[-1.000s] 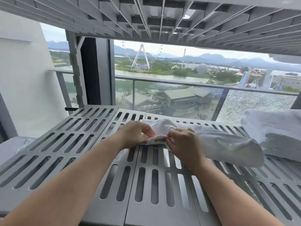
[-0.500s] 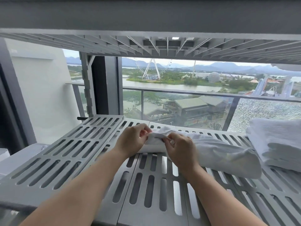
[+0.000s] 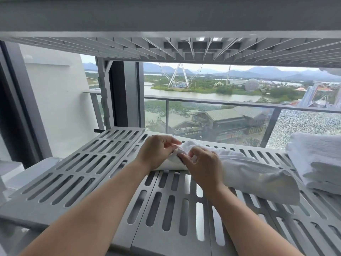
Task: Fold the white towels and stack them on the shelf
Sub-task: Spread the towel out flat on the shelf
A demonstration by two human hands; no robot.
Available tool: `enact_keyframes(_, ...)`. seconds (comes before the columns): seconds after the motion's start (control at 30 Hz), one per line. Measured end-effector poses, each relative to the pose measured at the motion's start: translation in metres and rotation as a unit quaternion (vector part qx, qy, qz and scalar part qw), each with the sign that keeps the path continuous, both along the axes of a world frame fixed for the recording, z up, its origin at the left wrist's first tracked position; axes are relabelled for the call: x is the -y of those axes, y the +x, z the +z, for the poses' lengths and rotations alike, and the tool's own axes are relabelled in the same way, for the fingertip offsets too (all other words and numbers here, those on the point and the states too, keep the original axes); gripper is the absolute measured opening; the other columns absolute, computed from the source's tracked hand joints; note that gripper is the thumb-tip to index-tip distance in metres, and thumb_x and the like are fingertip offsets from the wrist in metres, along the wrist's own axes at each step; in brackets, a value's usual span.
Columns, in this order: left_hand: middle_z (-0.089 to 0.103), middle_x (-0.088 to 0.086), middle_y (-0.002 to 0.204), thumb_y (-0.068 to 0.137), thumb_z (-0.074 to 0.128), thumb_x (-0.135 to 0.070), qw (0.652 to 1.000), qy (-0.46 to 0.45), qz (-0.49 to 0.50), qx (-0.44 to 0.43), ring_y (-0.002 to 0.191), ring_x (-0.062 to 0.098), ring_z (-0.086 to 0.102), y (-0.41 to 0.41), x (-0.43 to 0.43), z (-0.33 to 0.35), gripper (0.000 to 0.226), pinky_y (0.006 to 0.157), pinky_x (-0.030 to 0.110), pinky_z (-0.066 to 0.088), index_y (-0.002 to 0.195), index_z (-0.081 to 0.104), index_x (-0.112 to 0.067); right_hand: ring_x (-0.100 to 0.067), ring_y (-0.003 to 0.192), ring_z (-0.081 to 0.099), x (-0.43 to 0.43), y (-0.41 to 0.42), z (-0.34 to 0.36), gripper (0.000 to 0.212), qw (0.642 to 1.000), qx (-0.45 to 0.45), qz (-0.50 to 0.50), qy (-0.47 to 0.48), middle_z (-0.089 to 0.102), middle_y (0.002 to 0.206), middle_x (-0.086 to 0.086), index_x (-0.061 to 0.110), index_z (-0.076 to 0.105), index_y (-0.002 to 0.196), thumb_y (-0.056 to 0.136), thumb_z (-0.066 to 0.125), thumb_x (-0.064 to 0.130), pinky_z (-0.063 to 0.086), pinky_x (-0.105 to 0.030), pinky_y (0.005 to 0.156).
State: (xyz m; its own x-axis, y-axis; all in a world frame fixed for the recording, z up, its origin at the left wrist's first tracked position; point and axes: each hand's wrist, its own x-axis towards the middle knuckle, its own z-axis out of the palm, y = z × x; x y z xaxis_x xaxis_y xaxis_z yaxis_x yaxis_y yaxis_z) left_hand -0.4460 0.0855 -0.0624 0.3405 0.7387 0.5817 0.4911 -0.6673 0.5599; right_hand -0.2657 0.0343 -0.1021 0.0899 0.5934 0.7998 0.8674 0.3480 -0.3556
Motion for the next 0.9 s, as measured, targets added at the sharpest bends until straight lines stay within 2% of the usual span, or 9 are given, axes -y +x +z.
enact_keyframes(0.1, 0.076, -0.014, 0.079, 0.083, 0.081, -0.021, 0.998, -0.044, -0.046, 0.014, 0.079, 0.003, 0.072, -0.001, -0.004, 0.002, 0.026, 0.084, 0.036, 0.058, 0.105, 0.077, -0.033, -0.016, 0.056, 0.054, 0.001, 0.000, 0.001, 0.045, 1.000, -0.009, 0.001, -0.007, 0.051, 0.059, 0.014, 0.021, 0.056, 0.064, 0.083, 0.070, 0.060, 0.048, -0.032, 0.066)
enact_keyframes(0.23, 0.077, -0.014, 0.087, 0.085, 0.079, -0.020, 0.991, -0.089, -0.091, 0.028, 0.088, 0.005, 0.073, -0.005, -0.007, 0.003, 0.021, 0.091, 0.035, 0.056, 0.104, 0.076, -0.030, -0.015, 0.056, 0.052, 0.001, 0.000, 0.000, 0.047, 1.000, -0.009, -0.012, -0.018, 0.050, 0.058, 0.014, 0.022, 0.057, 0.063, 0.082, 0.068, 0.063, 0.038, -0.027, 0.060)
enact_keyframes(0.3, 0.078, -0.012, 0.090, 0.086, 0.079, -0.017, 0.989, -0.095, -0.107, 0.046, 0.090, 0.005, 0.073, -0.007, -0.005, 0.004, 0.017, 0.085, 0.027, 0.055, 0.100, 0.078, -0.026, -0.015, 0.057, 0.053, 0.000, 0.001, 0.000, 0.048, 0.999, -0.013, -0.014, -0.026, 0.052, 0.058, 0.012, 0.021, 0.056, 0.062, 0.083, 0.067, 0.063, 0.036, -0.027, 0.060)
enact_keyframes(0.37, 0.077, -0.011, 0.088, 0.086, 0.079, -0.017, 0.986, -0.105, -0.108, 0.069, 0.084, 0.004, 0.072, -0.008, -0.002, 0.003, 0.011, 0.069, 0.017, 0.053, 0.094, 0.080, -0.023, -0.016, 0.058, 0.054, -0.001, 0.001, 0.000, 0.049, 0.999, -0.014, -0.017, -0.034, 0.054, 0.058, 0.011, 0.021, 0.056, 0.063, 0.084, 0.066, 0.064, 0.037, -0.028, 0.060)
enact_keyframes(0.47, 0.076, -0.007, 0.083, 0.085, 0.079, -0.017, 0.980, -0.132, -0.098, 0.113, 0.075, 0.005, 0.068, -0.008, 0.002, -0.001, 0.007, 0.060, 0.020, 0.052, 0.089, 0.081, -0.023, -0.016, 0.060, 0.055, -0.001, 0.000, 0.000, 0.050, 0.998, -0.019, -0.027, -0.048, 0.054, 0.060, 0.012, 0.022, 0.055, 0.063, 0.085, 0.063, 0.066, 0.040, -0.030, 0.060)
enact_keyframes(0.57, 0.077, -0.002, 0.085, 0.084, 0.080, -0.017, 0.972, -0.151, -0.100, 0.152, 0.077, 0.008, 0.067, -0.009, 0.004, -0.006, 0.008, 0.066, 0.021, 0.053, 0.088, 0.081, -0.023, -0.018, 0.064, 0.057, -0.002, 0.000, -0.001, 0.051, 0.996, -0.028, -0.039, -0.070, 0.056, 0.063, 0.011, 0.021, 0.054, 0.065, 0.085, 0.058, 0.069, 0.046, -0.033, 0.062)
enact_keyframes(0.7, 0.078, -0.003, 0.095, 0.080, 0.084, -0.021, 0.965, -0.167, -0.138, 0.146, 0.095, 0.012, 0.073, -0.014, 0.008, -0.008, 0.017, 0.085, 0.019, 0.055, 0.097, 0.080, -0.019, -0.017, 0.064, 0.057, -0.002, -0.001, -0.002, 0.053, 0.995, -0.030, -0.052, -0.075, 0.057, 0.063, 0.011, 0.022, 0.055, 0.066, 0.084, 0.056, 0.072, 0.045, -0.032, 0.060)
enact_keyframes(0.77, 0.078, -0.005, 0.098, 0.076, 0.087, -0.020, 0.964, -0.174, -0.142, 0.142, 0.098, 0.011, 0.073, -0.014, 0.008, -0.008, 0.026, 0.087, 0.018, 0.054, 0.101, 0.079, -0.018, -0.018, 0.065, 0.057, -0.003, -0.001, -0.001, 0.054, 0.995, -0.032, -0.057, -0.079, 0.057, 0.063, 0.011, 0.022, 0.054, 0.066, 0.083, 0.055, 0.072, 0.045, -0.031, 0.060)
enact_keyframes(0.9, 0.078, -0.010, 0.095, 0.080, 0.084, -0.016, 0.980, -0.130, -0.107, 0.108, 0.094, 0.006, 0.073, -0.011, 0.005, -0.010, 0.021, 0.088, 0.019, 0.055, 0.099, 0.080, -0.022, -0.017, 0.064, 0.058, -0.003, -0.002, 0.000, 0.054, 0.993, -0.033, -0.065, -0.088, 0.057, 0.062, 0.010, 0.021, 0.054, 0.065, 0.081, 0.058, 0.073, 0.046, -0.031, 0.060)
